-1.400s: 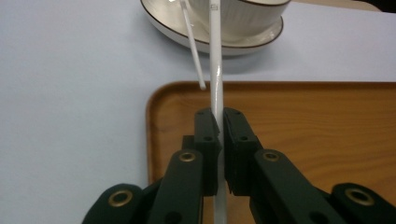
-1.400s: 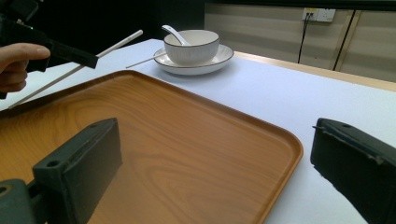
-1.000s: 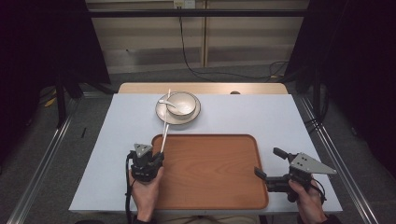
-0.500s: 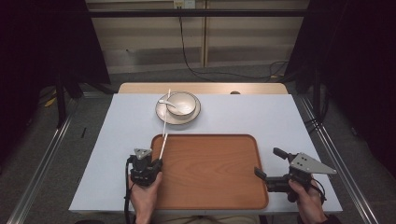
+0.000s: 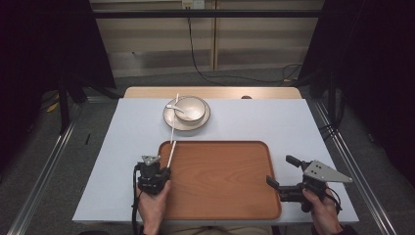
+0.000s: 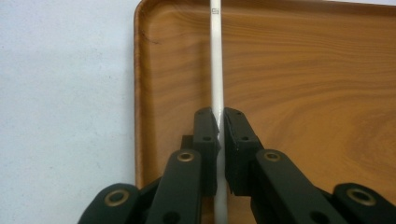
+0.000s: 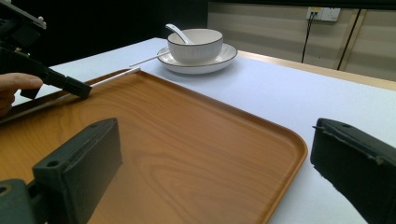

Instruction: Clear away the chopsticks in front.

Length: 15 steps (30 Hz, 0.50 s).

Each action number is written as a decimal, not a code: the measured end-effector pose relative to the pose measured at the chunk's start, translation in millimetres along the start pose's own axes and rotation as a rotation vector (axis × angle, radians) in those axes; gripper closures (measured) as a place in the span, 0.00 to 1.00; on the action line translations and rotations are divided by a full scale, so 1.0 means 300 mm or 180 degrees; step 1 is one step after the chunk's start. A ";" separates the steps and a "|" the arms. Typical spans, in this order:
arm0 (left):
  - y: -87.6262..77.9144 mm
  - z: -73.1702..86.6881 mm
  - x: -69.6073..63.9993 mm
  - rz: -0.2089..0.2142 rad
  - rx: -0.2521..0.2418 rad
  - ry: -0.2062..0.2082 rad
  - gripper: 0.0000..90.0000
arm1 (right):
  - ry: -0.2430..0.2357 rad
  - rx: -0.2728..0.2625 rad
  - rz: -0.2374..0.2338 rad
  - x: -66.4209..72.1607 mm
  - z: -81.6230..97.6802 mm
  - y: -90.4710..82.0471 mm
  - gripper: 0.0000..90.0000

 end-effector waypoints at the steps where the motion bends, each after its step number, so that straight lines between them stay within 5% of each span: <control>1: 0.000 0.000 0.000 -0.0005 0.0000 0.0007 0.94 | 0.0001 -0.0001 0.0001 0.000 0.000 0.000 0.02; 15: -0.002 0.001 -0.005 0.0021 0.0011 0.0057 0.89 | -0.0003 0.0005 -0.0011 0.000 0.000 0.000 0.02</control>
Point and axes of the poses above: each handheld gripper's, and its own axes: y roughly forward along the jaws, z roughly out of its underside, x roughly to its left, the point moved 10 cm from there along y, roughly forward along the jaws, and after that the axes turned 2 degrees about x, right-handed, at the moved point
